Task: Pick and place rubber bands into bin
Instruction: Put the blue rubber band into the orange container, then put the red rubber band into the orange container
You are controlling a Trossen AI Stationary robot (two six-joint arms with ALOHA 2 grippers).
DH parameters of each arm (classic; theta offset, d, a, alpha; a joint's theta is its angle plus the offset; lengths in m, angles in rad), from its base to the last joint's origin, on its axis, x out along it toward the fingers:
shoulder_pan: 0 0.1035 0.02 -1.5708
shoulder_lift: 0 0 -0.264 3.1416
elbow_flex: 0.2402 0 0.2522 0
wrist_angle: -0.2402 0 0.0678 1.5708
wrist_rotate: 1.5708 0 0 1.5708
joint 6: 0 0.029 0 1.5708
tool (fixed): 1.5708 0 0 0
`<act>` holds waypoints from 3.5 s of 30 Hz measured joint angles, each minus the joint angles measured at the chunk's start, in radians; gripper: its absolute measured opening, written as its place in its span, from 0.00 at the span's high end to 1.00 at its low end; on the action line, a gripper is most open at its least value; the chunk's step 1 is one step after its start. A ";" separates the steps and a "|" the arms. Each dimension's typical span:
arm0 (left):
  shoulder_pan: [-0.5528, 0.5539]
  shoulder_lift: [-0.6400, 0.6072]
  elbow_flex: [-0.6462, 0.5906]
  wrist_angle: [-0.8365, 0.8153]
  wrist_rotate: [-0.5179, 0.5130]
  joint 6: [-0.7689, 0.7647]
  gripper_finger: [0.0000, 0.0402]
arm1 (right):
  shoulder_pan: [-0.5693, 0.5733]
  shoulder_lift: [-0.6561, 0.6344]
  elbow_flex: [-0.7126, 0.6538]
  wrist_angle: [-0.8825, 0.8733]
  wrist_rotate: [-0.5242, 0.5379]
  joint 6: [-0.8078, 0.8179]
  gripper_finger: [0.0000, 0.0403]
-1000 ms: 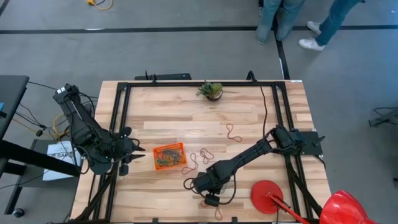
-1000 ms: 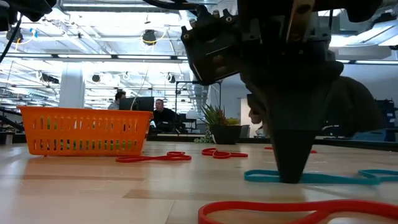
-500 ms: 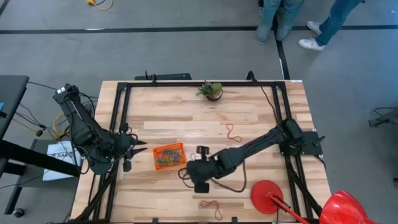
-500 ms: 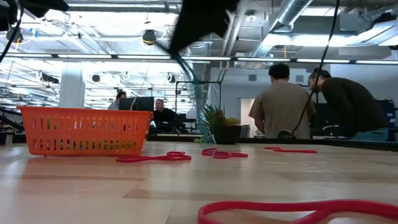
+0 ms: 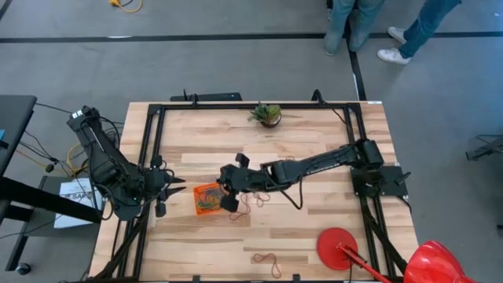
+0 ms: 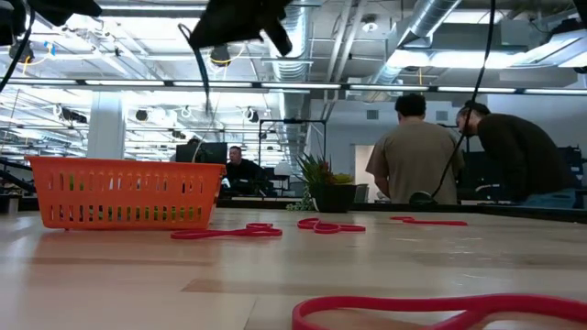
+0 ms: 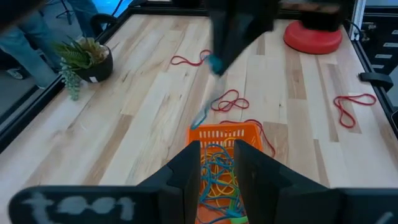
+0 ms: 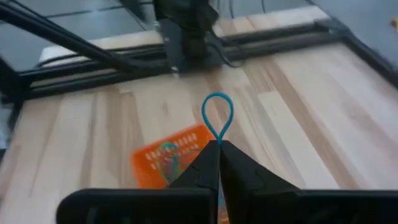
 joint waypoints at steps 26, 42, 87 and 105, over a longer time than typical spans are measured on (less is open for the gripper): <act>0.000 0.013 0.000 -0.008 0.003 0.000 0.78 | -0.009 0.059 -0.199 0.454 -0.129 0.010 0.99; 0.000 0.013 0.000 -0.007 0.004 -0.001 0.78 | -0.034 0.129 -0.196 0.396 -0.207 0.067 0.84; 0.000 0.121 0.000 0.026 0.081 -0.037 0.78 | 0.028 0.117 0.139 -0.576 -0.284 0.144 0.82; 0.000 0.286 0.000 0.221 0.087 -0.028 0.78 | 0.027 0.119 -0.071 -0.648 -0.046 0.399 0.82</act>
